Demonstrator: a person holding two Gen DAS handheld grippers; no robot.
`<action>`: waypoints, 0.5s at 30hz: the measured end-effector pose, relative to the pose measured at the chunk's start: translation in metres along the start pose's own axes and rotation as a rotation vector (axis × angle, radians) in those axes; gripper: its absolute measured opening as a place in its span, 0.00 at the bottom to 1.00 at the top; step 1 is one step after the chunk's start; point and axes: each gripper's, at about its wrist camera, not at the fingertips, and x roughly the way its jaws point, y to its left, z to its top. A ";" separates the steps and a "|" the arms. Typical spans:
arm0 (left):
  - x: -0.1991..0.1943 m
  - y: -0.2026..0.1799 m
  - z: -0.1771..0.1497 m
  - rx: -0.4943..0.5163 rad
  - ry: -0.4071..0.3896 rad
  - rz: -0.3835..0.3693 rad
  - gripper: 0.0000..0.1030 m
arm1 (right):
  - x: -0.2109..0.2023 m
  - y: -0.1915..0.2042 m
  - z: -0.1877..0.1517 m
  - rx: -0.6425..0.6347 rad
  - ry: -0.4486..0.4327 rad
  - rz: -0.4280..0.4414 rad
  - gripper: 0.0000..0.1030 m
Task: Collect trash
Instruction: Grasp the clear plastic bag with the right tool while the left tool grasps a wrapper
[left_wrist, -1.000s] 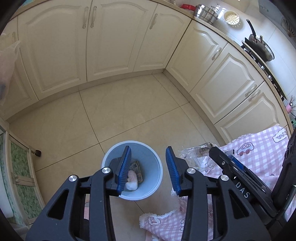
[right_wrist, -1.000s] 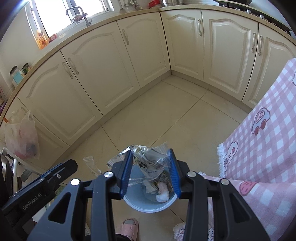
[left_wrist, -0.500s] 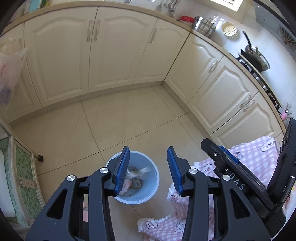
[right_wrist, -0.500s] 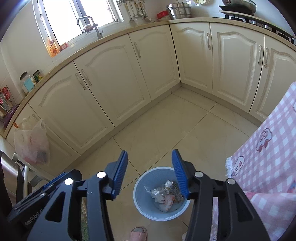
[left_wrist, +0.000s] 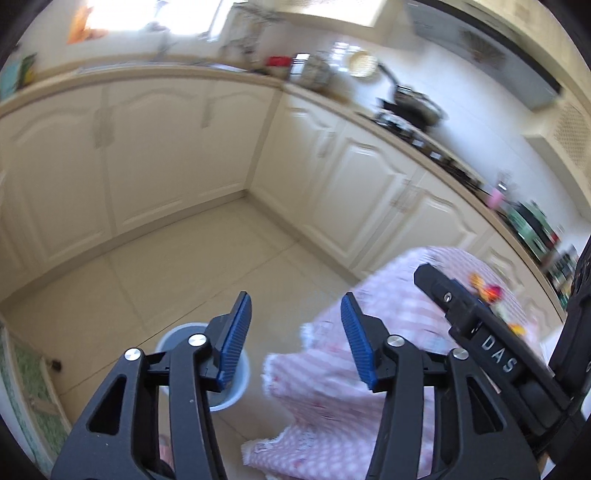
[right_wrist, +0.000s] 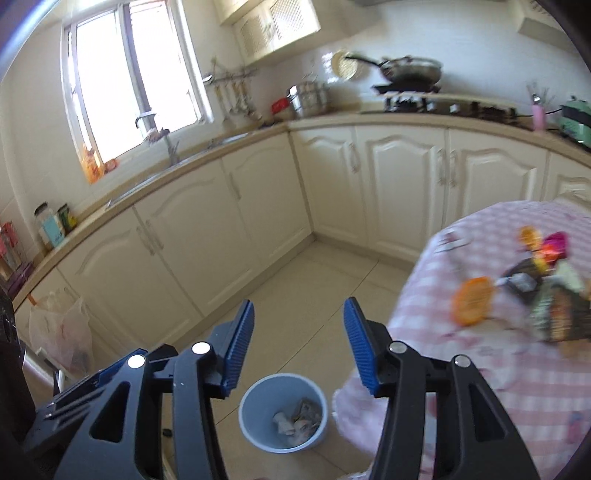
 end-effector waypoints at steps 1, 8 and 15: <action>-0.001 -0.012 -0.001 0.019 0.000 -0.014 0.50 | -0.011 -0.009 0.002 0.006 -0.014 -0.016 0.50; 0.005 -0.111 -0.022 0.180 0.049 -0.159 0.53 | -0.091 -0.101 -0.001 0.100 -0.097 -0.166 0.51; 0.031 -0.186 -0.040 0.279 0.126 -0.248 0.53 | -0.135 -0.188 -0.017 0.222 -0.130 -0.285 0.51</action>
